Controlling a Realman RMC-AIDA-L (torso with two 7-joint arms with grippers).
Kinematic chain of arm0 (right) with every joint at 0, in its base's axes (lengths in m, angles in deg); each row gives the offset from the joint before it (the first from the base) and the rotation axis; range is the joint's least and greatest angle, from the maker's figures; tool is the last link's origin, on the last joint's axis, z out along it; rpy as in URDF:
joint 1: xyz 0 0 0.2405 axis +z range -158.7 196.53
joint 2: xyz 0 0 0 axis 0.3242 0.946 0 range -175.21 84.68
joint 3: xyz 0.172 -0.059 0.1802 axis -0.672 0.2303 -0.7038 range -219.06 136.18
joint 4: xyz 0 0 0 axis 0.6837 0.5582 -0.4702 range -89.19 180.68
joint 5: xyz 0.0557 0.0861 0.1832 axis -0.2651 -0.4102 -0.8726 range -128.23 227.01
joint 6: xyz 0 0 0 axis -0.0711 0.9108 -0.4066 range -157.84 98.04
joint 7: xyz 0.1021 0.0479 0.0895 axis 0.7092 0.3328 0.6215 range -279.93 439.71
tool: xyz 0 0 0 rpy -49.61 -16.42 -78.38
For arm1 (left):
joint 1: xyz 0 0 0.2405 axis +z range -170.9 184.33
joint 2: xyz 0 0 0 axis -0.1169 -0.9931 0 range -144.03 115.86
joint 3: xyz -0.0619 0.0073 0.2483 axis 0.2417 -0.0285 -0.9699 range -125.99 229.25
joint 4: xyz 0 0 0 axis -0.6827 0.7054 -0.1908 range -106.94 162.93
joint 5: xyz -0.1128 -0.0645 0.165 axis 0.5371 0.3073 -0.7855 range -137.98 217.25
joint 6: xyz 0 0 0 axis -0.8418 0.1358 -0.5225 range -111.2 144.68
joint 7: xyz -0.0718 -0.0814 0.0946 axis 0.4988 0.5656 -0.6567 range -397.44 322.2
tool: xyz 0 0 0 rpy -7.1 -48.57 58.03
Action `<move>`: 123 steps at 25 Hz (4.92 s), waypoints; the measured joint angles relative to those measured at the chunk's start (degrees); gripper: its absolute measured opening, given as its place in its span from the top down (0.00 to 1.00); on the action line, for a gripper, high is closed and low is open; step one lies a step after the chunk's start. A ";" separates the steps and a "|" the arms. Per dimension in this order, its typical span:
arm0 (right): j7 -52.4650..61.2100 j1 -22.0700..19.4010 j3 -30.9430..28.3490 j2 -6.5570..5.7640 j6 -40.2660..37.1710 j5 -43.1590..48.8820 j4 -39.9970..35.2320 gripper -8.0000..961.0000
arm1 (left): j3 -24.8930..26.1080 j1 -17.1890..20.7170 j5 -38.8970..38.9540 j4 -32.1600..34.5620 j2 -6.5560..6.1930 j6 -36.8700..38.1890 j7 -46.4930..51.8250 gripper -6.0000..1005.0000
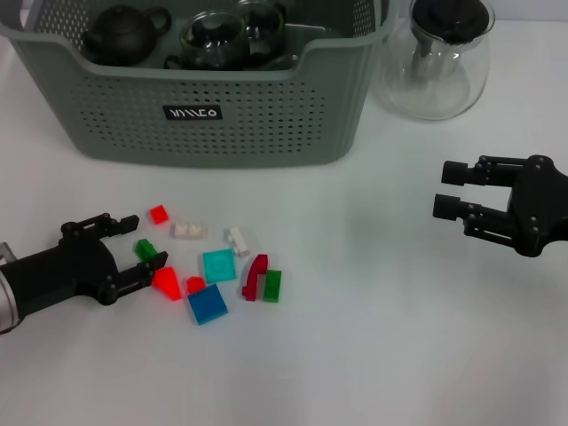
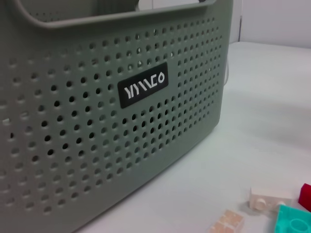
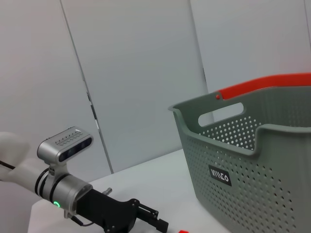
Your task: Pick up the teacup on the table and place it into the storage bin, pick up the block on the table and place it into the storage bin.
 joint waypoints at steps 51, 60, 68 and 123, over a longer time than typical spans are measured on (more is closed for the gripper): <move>0.00 0.77 -0.14 -0.08 0.17 0.00 0.64 0.47 | 4.07 -2.58 1.91 12.18 -3.39 25.09 28.45 0.57; 0.00 1.16 -0.10 -0.15 0.13 0.00 0.61 0.47 | 4.49 -14.43 12.88 9.36 -7.93 30.73 55.66 0.55; 0.00 1.31 -0.01 -0.18 0.28 0.00 0.52 0.47 | -3.66 -26.32 14.66 9.61 -12.76 15.50 64.35 0.53; 1.00 1.88 0.15 0.22 1.74 0.00 0.71 0.47 | -2.74 6.07 5.25 6.73 0.20 22.35 0.92 0.43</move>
